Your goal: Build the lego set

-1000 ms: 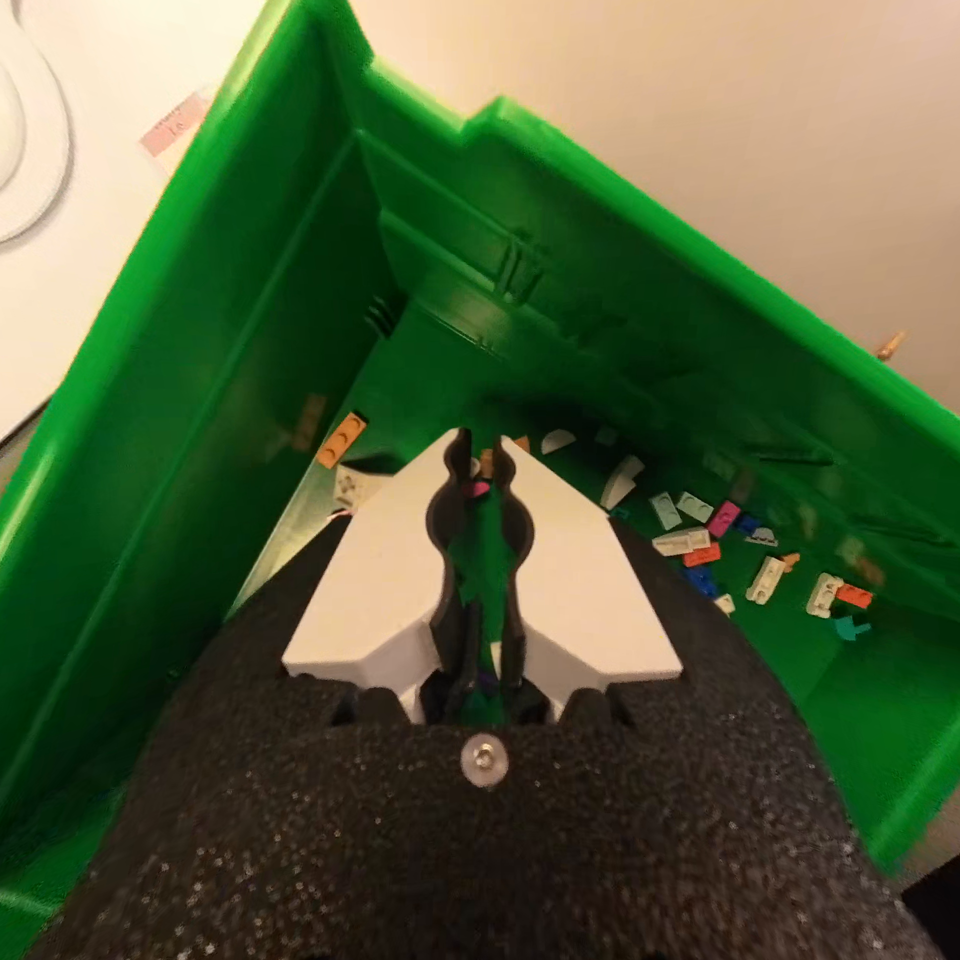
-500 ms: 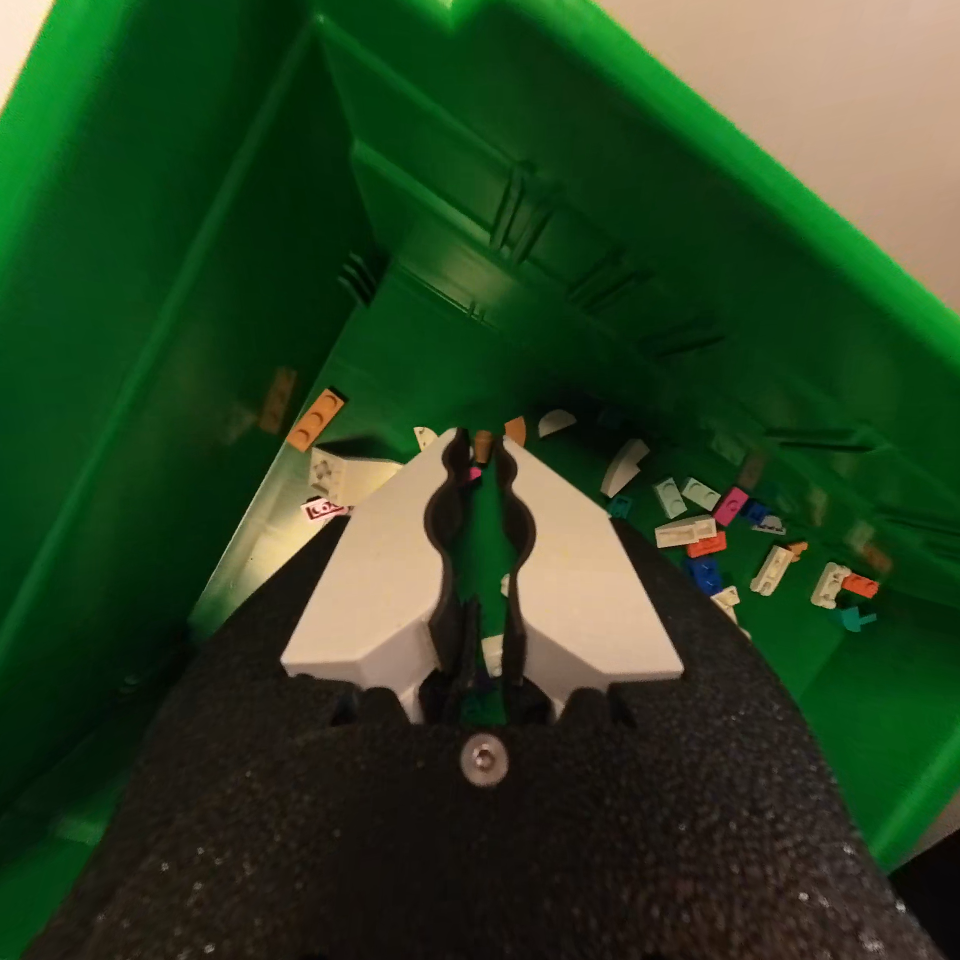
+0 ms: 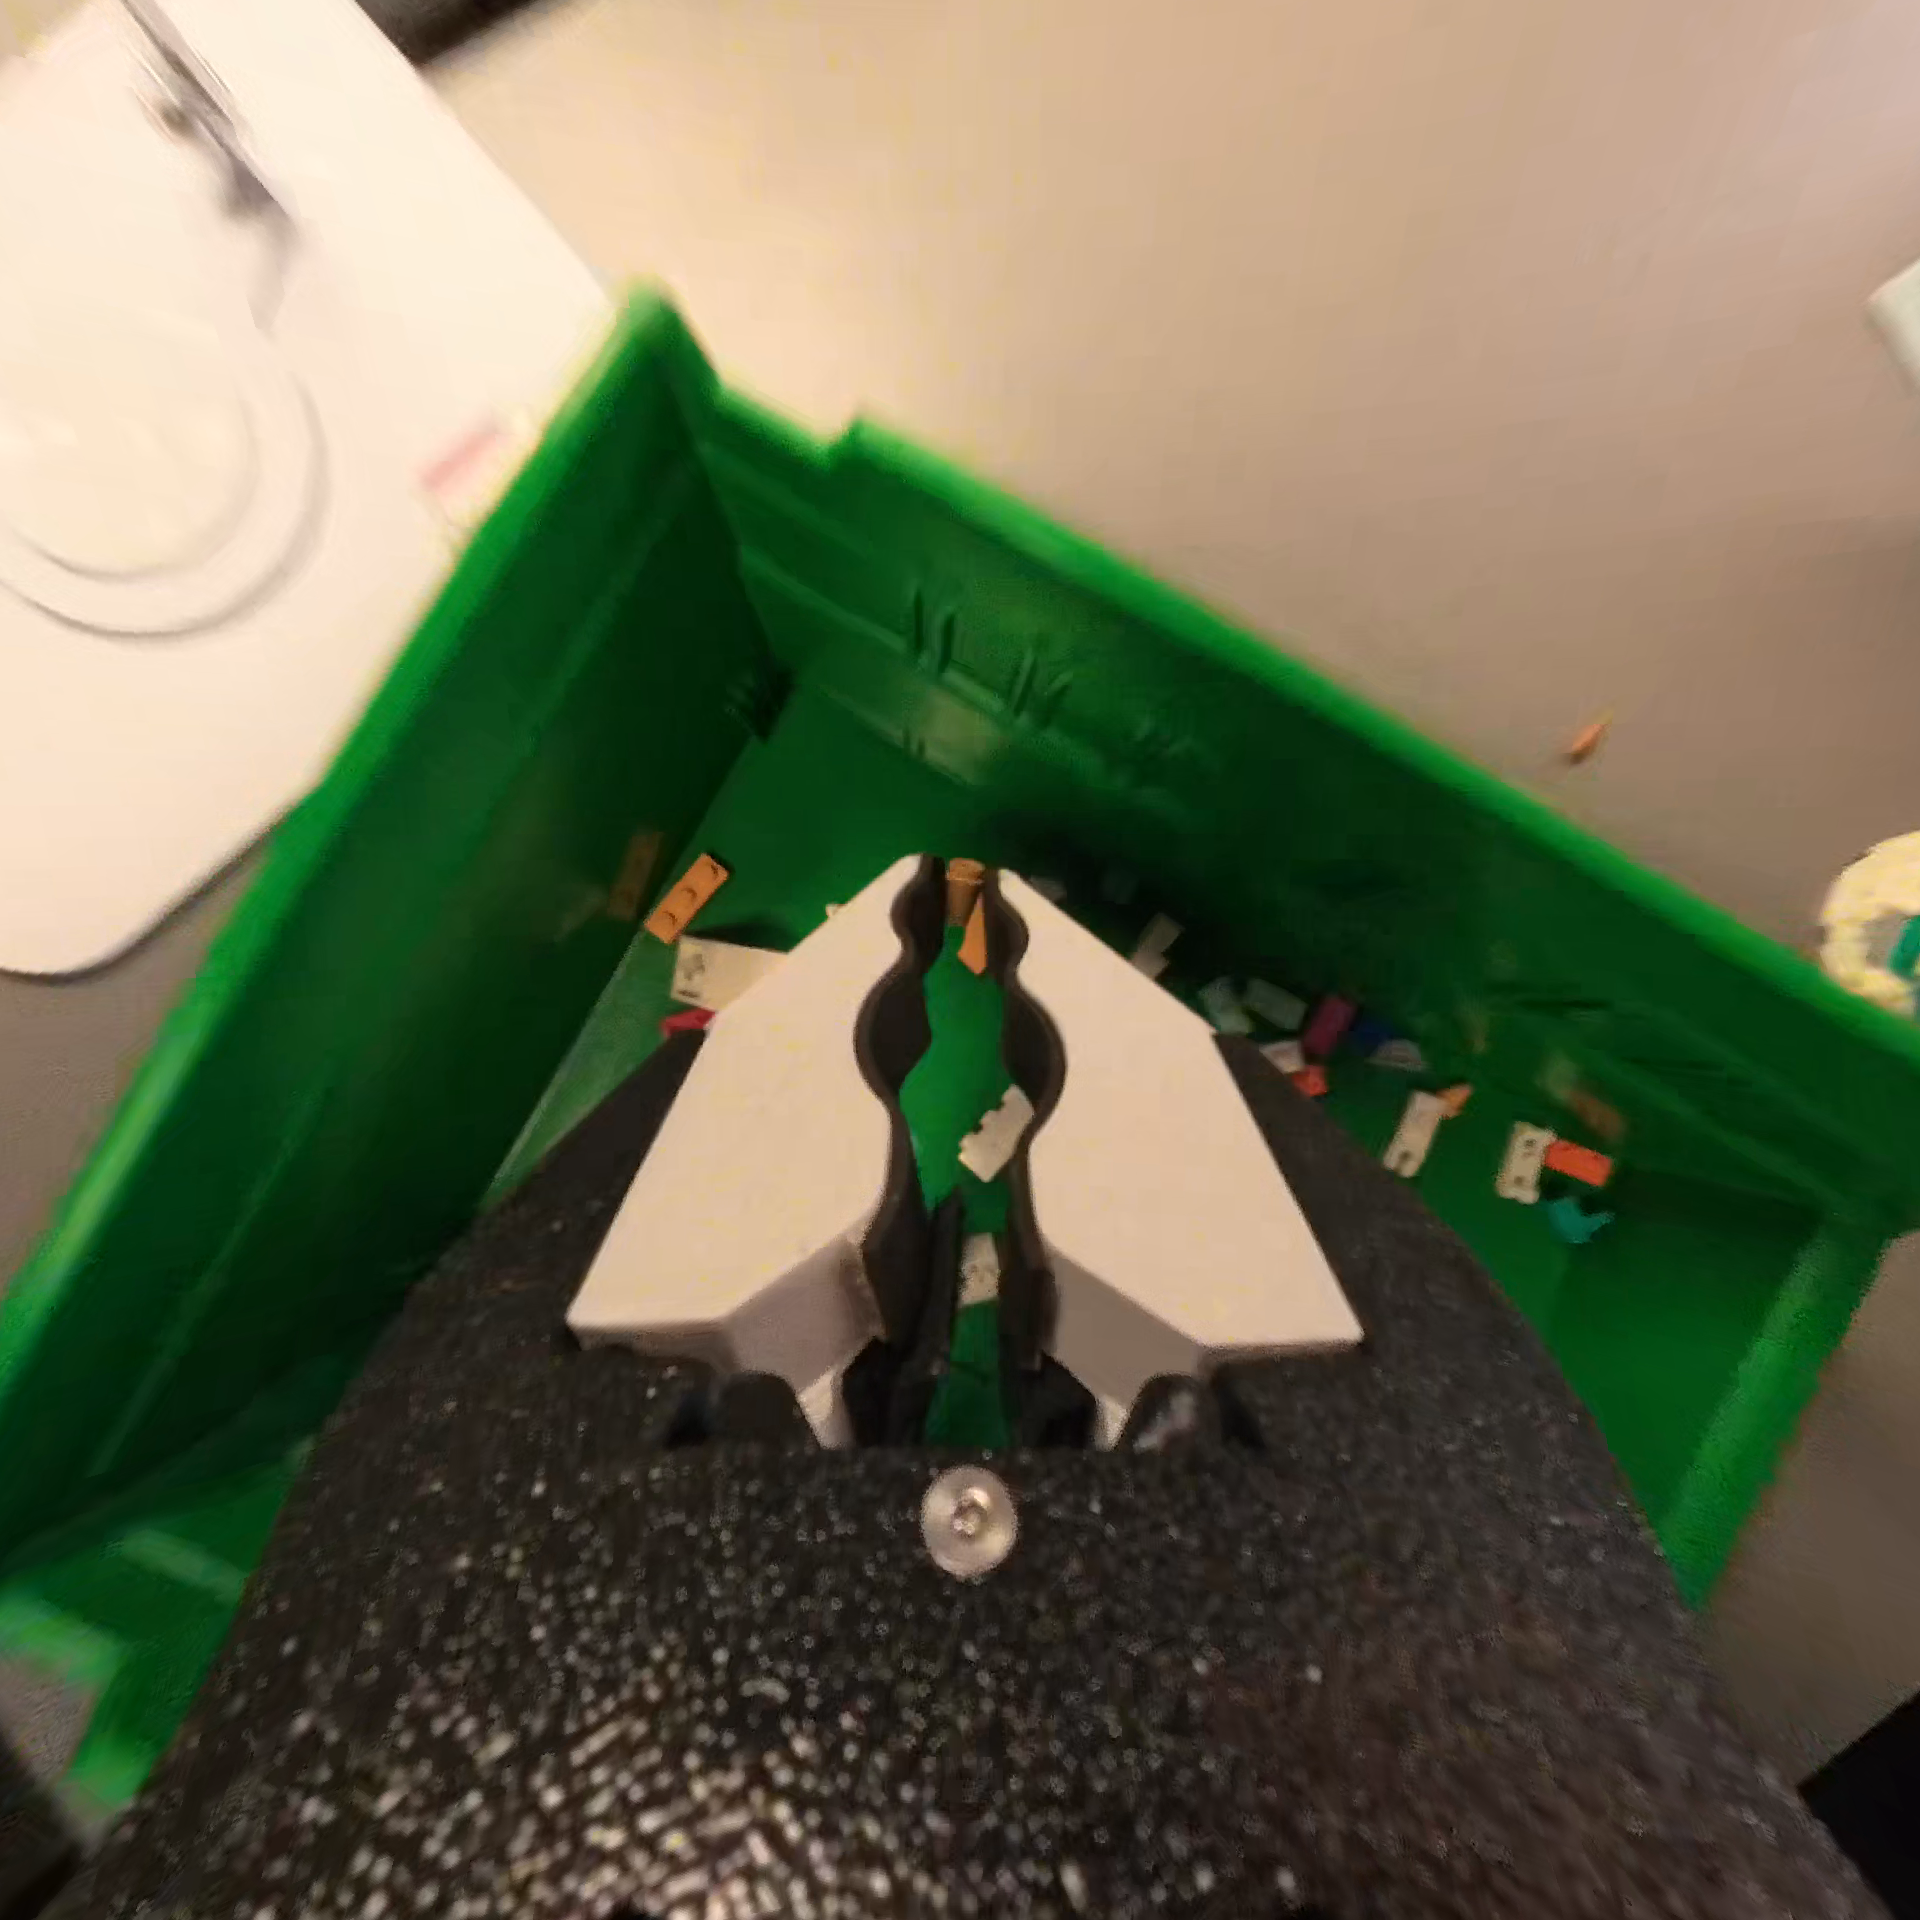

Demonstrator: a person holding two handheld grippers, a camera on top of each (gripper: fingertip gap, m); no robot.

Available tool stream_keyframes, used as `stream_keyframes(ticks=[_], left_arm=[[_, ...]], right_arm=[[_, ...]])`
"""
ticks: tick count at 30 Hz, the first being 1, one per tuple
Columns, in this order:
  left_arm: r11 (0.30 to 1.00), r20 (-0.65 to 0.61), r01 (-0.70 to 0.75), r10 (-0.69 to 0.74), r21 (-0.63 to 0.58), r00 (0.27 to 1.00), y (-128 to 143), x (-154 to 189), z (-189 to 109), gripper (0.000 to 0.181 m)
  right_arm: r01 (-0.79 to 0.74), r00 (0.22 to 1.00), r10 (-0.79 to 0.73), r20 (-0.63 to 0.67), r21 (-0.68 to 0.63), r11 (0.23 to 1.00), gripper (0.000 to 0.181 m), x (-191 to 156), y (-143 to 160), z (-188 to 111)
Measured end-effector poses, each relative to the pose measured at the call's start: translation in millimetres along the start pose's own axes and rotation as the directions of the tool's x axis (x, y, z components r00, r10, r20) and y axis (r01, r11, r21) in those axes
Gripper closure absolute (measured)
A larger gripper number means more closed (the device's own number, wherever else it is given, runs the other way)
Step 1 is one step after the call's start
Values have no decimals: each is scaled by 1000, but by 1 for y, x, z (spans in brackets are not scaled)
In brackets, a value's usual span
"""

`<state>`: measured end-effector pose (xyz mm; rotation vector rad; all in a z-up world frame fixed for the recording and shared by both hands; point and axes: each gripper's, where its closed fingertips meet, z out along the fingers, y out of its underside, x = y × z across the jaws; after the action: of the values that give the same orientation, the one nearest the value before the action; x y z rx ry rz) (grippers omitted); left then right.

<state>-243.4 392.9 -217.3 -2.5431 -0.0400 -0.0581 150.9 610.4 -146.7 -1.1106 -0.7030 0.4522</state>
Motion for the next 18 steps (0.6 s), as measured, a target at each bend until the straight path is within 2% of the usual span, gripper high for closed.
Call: stream_keyframes(ticks=[1,4,6,7,10,12,16,18], left_arm=[[998,34,-27,25,57,999,-13,5,-17,177],[965,39,-115,109,234,993,-51,55,-65,176],[937,-39,-177,197,301,980,-72,108,-79,176],[928,-68,-224,255,296,965,-78,132,-79,177],[902,-138,-384,413,197,900,-82,186,-53,177],[879,-197,-464,477,110,857,-80,207,-26,177],[848,-348,-526,477,-58,807,-72,226,28,176],[814,-383,-560,474,-152,793,-63,226,51,176]], right_arm=[[-3,1000,3,-4,1,1000,171,1,0,0],[-25,1000,25,0,7,1000,171,0,-1,2],[-36,999,35,27,17,999,171,-7,-3,4],[-26,999,25,42,21,999,171,-11,-4,4],[16,997,-19,68,45,999,171,-20,-10,1],[36,997,-40,70,51,998,171,-21,-11,-1],[55,996,-59,70,60,997,171,-21,-14,-3],[61,995,-66,80,64,996,171,-24,-14,-3]])
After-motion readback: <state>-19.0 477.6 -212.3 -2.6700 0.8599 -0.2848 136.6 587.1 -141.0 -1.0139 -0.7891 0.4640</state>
